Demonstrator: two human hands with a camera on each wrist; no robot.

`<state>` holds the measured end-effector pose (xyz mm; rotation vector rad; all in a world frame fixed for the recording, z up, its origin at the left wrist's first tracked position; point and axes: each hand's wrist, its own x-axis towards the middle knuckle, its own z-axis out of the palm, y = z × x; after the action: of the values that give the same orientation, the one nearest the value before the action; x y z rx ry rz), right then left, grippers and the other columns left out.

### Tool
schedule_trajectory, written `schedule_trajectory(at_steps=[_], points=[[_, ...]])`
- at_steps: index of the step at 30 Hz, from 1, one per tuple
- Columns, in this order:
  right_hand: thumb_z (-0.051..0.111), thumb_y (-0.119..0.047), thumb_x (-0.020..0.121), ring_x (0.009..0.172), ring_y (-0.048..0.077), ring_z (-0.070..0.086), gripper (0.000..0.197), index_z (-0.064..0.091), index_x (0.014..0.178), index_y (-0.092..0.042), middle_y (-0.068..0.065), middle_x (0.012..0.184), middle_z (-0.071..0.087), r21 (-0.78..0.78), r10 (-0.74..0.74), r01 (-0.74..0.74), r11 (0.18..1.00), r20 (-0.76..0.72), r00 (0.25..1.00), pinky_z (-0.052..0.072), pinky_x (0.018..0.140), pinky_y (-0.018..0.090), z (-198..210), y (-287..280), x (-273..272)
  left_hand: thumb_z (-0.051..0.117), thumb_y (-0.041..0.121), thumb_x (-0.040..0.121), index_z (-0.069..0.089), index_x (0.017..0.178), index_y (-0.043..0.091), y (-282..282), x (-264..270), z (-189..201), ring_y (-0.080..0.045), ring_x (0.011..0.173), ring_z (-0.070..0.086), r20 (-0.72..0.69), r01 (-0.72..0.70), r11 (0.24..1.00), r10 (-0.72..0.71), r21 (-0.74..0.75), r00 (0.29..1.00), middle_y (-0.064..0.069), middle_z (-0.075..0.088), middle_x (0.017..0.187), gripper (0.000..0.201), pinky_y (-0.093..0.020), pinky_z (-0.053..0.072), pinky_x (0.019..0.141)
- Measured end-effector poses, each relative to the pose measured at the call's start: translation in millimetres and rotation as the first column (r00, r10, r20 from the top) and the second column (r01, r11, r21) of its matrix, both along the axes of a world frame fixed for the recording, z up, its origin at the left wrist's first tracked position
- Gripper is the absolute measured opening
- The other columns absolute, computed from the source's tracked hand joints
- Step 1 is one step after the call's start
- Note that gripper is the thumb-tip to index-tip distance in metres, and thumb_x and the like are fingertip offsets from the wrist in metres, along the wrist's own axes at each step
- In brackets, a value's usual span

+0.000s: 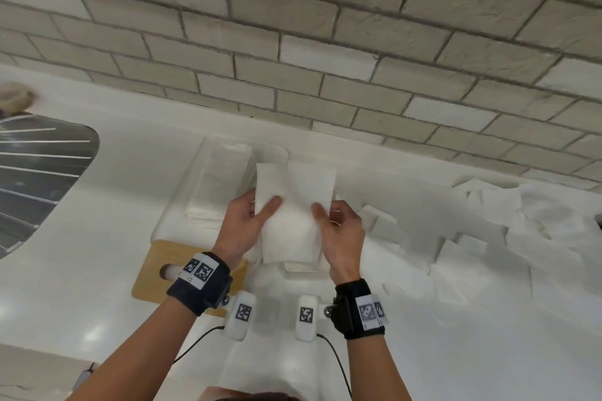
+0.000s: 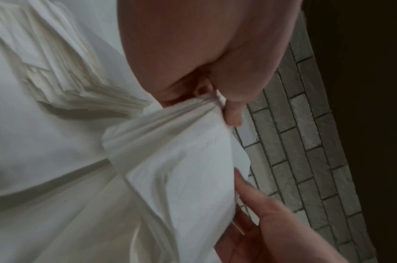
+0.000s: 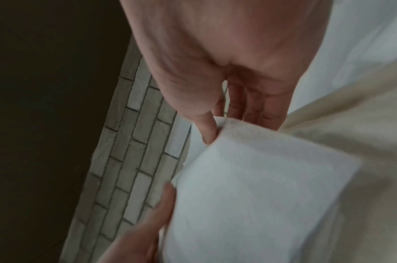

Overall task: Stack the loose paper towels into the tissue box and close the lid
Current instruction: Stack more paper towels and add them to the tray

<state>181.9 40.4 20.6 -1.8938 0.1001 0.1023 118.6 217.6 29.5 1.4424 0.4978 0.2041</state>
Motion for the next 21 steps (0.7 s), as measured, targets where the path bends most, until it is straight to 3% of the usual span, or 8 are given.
schedule_trajectory(at_steps=[2,4,6,8,11,14,17,21], points=[[0.076,-0.033,0.099,0.066,0.000,0.062,0.017,0.063,0.089,-0.026,-0.010,0.076,0.069,-0.050,-0.024,0.023,0.998,-0.016,1.000,0.050,0.072,0.029,-6.0,-4.9,11.4,0.067,0.028,0.105,0.072,0.129,0.016,6.8,-0.1,-8.1,-0.021,0.111,0.076,-0.028,-0.012,1.000,0.012,0.004,1.000,0.001,0.081,0.118,0.027,-0.044,0.061,0.099],[0.069,-0.024,0.101,0.082,0.017,0.071,0.009,0.064,0.108,-0.020,0.000,0.090,0.075,-0.197,0.057,-0.067,0.978,-0.054,0.997,0.055,0.079,0.036,-13.8,-7.5,22.5,0.062,0.029,0.108,0.070,0.131,0.016,16.3,-3.5,-15.5,-0.021,0.110,0.076,-0.056,-0.030,0.999,0.032,0.040,0.998,0.000,0.080,0.118,0.028,-0.048,0.061,0.101],[0.059,-0.017,0.105,0.103,0.035,0.069,0.027,0.059,0.131,-0.011,0.013,0.114,0.073,-0.393,0.193,-0.227,0.891,-0.125,0.973,0.051,0.084,0.036,-23.8,-5.2,29.8,0.059,0.031,0.110,0.069,0.133,0.016,27.1,-8.5,-20.6,-0.021,0.110,0.076,-0.078,-0.046,0.997,0.051,0.062,0.996,0.000,0.080,0.118,0.029,-0.051,0.060,0.101],[0.052,-0.013,0.108,0.114,0.038,0.063,0.038,0.048,0.146,-0.010,0.020,0.126,0.066,-0.491,0.259,-0.319,0.810,-0.189,0.947,0.049,0.089,0.036,-25.6,-0.7,31.6,0.057,0.032,0.110,0.068,0.134,0.017,36.2,-13.7,-21.2,-0.023,0.113,0.075,-0.083,-0.046,0.998,0.050,0.052,0.995,-0.001,0.079,0.120,0.030,-0.053,0.059,0.102],[0.051,-0.008,0.108,0.116,0.039,0.062,0.041,0.044,0.148,-0.007,0.022,0.123,0.065,-0.564,0.304,-0.342,0.751,-0.165,0.938,0.053,0.095,0.042,-25.4,1.0,31.4,0.055,0.034,0.111,0.067,0.135,0.016,41.8,-19.1,-12.4,-0.028,0.118,0.073,-0.054,-0.016,1.000,0.017,0.017,0.998,-0.004,0.078,0.124,0.032,-0.053,0.058,0.101],[0.051,-0.006,0.107,0.108,0.039,0.066,0.043,0.042,0.149,-0.007,0.020,0.119,0.066,-0.619,0.321,-0.335,0.711,-0.138,0.937,0.055,0.089,0.044,-25.5,0.7,27.8,0.055,0.032,0.110,0.067,0.135,0.016,38.5,-21.2,0.6,-0.026,0.118,0.074,-0.001,0.007,1.000,-0.007,-0.013,1.000,-0.005,0.077,0.126,0.032,-0.052,0.059,0.098],[0.050,-0.005,0.106,0.102,0.038,0.066,0.038,0.045,0.144,-0.008,0.015,0.111,0.069,-0.635,0.320,-0.274,0.722,-0.044,0.946,0.049,0.077,0.041,-21.7,-3.1,25.9,0.057,0.028,0.109,0.066,0.136,0.016,32.9,-19.0,9.9,-0.030,0.117,0.074,0.045,0.010,0.999,-0.008,-0.047,0.999,-0.008,0.078,0.126,0.032,-0.051,0.058,0.098],[0.051,-0.012,0.108,0.109,0.037,0.064,0.035,0.046,0.143,-0.015,0.013,0.117,0.070,-0.647,0.325,-0.282,0.709,-0.056,0.944,0.045,0.079,0.041,-19.6,-9.4,29.2,0.057,0.029,0.109,0.066,0.136,0.019,32.0,-15.0,18.5,-0.030,0.116,0.075,0.063,-0.004,0.998,0.008,-0.061,0.998,-0.007,0.078,0.124,0.031,-0.050,0.059,0.097]])
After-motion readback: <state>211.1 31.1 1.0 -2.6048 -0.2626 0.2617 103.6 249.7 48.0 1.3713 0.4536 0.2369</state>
